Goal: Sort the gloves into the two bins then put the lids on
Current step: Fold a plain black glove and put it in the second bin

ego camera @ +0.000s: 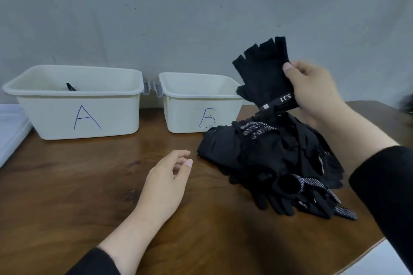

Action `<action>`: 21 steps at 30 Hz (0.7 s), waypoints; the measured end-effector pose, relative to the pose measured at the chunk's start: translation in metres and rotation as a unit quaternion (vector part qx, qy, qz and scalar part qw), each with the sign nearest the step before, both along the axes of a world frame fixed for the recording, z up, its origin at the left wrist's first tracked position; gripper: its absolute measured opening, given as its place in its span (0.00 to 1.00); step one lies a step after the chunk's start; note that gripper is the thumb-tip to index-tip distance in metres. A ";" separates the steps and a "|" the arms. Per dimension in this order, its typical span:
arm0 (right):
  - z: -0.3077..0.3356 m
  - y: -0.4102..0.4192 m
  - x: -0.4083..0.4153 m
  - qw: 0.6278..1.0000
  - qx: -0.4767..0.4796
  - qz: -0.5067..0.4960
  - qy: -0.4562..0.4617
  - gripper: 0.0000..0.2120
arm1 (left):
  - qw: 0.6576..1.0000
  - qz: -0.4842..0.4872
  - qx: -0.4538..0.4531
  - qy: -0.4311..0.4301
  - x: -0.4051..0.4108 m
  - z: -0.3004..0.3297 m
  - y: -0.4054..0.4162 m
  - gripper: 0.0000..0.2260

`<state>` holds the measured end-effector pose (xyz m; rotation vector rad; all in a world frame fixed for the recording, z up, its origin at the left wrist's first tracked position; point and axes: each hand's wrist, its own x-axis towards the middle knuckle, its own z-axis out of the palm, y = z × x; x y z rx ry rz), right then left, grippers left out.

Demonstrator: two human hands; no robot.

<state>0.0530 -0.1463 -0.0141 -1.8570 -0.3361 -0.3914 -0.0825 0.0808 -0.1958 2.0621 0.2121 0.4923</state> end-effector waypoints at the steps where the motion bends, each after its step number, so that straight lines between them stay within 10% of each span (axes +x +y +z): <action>1: 0.002 0.005 -0.008 0.996 0.054 0.047 0.050 0.10 | 1.000 -0.003 -0.027 -0.007 0.000 0.001 0.000 0.09; 6: -0.018 0.033 -0.039 0.959 0.127 0.172 0.185 0.15 | 0.964 -0.068 -0.251 -0.049 -0.007 0.012 -0.001 0.14; 12: -0.071 0.072 -0.067 0.924 0.138 0.246 0.260 0.16 | 0.806 -0.155 -0.571 0.027 -0.015 0.019 0.012 0.25; 21: -0.080 0.122 -0.087 0.995 -0.059 0.068 -0.048 0.09 | 0.945 0.184 -0.253 -0.093 -0.027 0.011 0.061 0.05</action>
